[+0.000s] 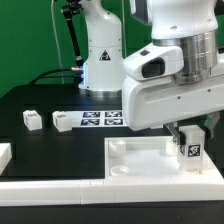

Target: Assemble square table

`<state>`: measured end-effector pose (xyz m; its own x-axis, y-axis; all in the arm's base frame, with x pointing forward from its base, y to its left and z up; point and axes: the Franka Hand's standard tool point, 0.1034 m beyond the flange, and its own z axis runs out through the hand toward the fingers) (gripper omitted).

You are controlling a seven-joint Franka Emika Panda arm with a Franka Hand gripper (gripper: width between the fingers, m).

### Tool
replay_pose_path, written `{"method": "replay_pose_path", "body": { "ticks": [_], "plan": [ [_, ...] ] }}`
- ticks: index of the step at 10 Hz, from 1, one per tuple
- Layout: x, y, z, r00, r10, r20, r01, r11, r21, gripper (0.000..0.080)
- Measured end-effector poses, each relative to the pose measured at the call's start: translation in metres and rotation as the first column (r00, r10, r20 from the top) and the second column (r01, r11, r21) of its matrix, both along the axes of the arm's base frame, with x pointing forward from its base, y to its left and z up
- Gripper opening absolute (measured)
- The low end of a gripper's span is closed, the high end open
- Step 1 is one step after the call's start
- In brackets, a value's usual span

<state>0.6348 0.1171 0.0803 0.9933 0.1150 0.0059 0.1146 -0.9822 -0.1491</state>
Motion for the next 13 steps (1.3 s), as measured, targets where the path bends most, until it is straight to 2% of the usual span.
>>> {"method": "replay_pose_path", "body": {
  "ticks": [2,3,4,5,7,8,9,10,11,12,13],
  "plan": [
    [0.0006,-0.0024,-0.0005,0.990,-0.141,-0.019,0.141,0.990,-0.005,0.0298],
    [0.0017,-0.0032,-0.0001,0.963,-0.270,-0.025,0.270,0.963,-0.009,0.0298],
    [0.0006,-0.0052,0.0014,0.889,-0.455,-0.044,0.455,0.891,-0.014,0.0298],
    [-0.0015,-0.0051,0.0005,0.835,-0.547,-0.058,0.547,0.837,-0.022,0.0298],
    [-0.0020,-0.0072,-0.0006,0.611,-0.783,-0.120,0.785,0.618,-0.036,0.0296],
    [-0.0022,-0.0085,-0.0012,0.493,-0.857,-0.148,0.862,0.504,-0.047,0.0296],
    [-0.0019,-0.0101,-0.0017,0.410,-0.895,-0.176,0.904,0.425,-0.051,0.0296],
    [-0.0030,-0.0084,-0.0027,0.289,-0.937,-0.196,0.948,0.308,-0.076,0.0297],
    [-0.0038,-0.0068,-0.0031,0.236,-0.951,-0.200,0.962,0.258,-0.088,0.0297],
    [-0.0039,-0.0063,-0.0031,0.224,-0.954,-0.201,0.965,0.246,-0.091,0.0371],
    [-0.0040,-0.0067,-0.0031,0.302,-0.934,-0.192,0.944,0.321,-0.077,0.0371]
  ]
}}
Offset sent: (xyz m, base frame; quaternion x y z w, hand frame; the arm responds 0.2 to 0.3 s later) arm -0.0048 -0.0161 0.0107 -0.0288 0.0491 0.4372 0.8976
